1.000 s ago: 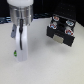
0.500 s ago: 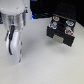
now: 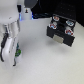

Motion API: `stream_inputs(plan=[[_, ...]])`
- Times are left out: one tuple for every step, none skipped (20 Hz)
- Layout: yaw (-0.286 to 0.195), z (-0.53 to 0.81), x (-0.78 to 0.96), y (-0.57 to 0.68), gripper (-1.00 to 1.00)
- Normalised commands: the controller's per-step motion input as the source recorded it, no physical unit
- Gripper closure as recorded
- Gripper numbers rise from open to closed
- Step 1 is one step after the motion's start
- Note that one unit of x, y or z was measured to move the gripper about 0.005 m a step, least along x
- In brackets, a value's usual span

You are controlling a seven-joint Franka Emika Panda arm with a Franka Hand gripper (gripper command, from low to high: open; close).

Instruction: Open the kcup holder, insert the kcup into the holder, and close the kcup holder

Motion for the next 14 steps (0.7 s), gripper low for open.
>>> stream_inputs(plan=[[-0.182,0.12,0.0,0.21,1.0],[-0.19,0.18,0.03,0.28,1.0],[-0.179,0.17,0.05,0.31,1.0],[-0.169,0.18,0.09,0.37,1.0],[-0.161,0.15,0.12,0.39,1.0],[-0.159,0.13,0.13,0.4,1.0],[-0.159,0.12,0.12,0.4,1.0],[-0.158,0.09,0.11,0.43,1.0],[-0.151,0.07,0.07,0.41,1.0],[-0.147,0.01,0.02,0.32,1.0],[-0.133,0.0,0.0,0.2,1.0],[-0.095,0.0,0.0,0.02,1.0],[-0.049,0.0,0.0,0.0,1.0],[0.0,0.0,0.0,0.0,1.0]])
